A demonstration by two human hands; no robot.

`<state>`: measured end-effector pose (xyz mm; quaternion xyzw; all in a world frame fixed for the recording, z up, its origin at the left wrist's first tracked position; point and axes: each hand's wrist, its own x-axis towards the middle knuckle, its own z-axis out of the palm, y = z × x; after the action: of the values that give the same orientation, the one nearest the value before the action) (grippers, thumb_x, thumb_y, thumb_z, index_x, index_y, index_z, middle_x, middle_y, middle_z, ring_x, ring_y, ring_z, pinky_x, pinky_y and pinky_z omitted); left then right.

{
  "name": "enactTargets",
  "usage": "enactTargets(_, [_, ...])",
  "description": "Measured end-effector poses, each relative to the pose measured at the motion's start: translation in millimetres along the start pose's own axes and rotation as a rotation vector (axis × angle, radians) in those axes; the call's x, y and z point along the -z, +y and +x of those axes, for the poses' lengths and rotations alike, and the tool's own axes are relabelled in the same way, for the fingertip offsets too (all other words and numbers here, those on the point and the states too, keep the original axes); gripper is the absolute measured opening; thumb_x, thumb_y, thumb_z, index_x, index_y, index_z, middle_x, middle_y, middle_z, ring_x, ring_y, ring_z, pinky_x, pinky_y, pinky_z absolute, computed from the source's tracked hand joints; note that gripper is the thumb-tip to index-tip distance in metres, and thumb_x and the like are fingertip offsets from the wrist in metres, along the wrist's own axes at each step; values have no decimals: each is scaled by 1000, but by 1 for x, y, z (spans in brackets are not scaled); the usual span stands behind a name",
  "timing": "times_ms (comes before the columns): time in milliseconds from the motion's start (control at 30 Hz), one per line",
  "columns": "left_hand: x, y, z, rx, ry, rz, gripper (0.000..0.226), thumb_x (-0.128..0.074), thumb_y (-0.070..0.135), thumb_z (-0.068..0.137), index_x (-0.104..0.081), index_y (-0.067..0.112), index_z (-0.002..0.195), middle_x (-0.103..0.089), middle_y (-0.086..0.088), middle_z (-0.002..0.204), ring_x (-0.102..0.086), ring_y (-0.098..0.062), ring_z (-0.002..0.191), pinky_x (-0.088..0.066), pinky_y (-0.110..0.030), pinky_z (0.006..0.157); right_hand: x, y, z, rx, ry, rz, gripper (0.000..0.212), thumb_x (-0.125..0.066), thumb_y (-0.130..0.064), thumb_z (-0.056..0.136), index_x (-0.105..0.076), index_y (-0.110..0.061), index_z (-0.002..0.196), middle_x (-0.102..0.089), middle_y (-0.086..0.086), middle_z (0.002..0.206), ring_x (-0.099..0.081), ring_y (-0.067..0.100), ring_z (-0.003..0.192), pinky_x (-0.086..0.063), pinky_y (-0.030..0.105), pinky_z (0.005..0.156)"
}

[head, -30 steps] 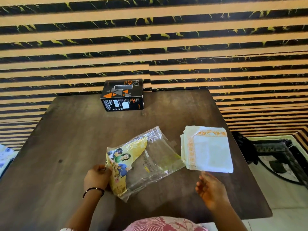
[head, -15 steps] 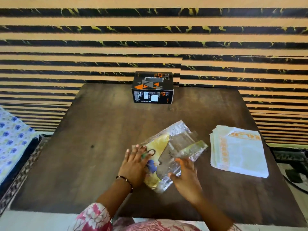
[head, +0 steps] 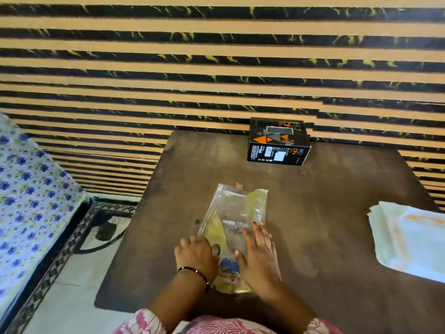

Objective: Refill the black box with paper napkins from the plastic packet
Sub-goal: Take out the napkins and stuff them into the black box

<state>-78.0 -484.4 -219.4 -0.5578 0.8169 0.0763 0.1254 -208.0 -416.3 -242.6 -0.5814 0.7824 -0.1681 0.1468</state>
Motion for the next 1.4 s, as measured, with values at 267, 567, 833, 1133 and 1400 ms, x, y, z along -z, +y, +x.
enactTargets(267, [-44,-33,32,-414,111,-53,57,-42,49,73,-52,24,123,-59,-2,129,-46,-25,125,-33,-47,104,-32,-10,16,-25,-139,-113,55,-44,-25,80,-47,-10,133,-44,8,144,-42,27,133,-7,28,115])
enactTargets(567, [-65,-80,50,-232,33,-203,61,-30,63,83,-36,35,137,-44,4,143,-25,-20,134,8,-44,108,-48,-11,29,-56,-276,-284,60,-37,-53,82,-40,-28,136,-50,5,141,-48,23,128,-2,31,109])
enactTargets(833, [-57,-104,72,-205,129,-187,69,-8,73,79,-8,45,142,-8,10,156,0,-15,144,15,-50,110,-52,-16,60,97,-234,-224,63,-20,-55,86,-14,-35,146,-3,-2,157,-1,17,144,14,28,110])
enactTargets(1133, [-26,-92,83,-177,61,-244,81,-22,66,75,-15,27,145,-10,-4,157,-11,-29,143,-5,-48,115,5,8,70,69,-33,433,37,-52,-11,88,-58,-26,121,-59,-7,124,-55,8,114,-43,20,96])
enactTargets(1400, [44,5,110,-173,519,-755,44,-44,29,82,-54,7,119,-57,-13,122,-50,-24,111,-36,-24,89,75,94,96,-281,184,578,24,-57,-7,86,-64,-29,81,-72,-1,89,-66,18,82,-44,10,68])
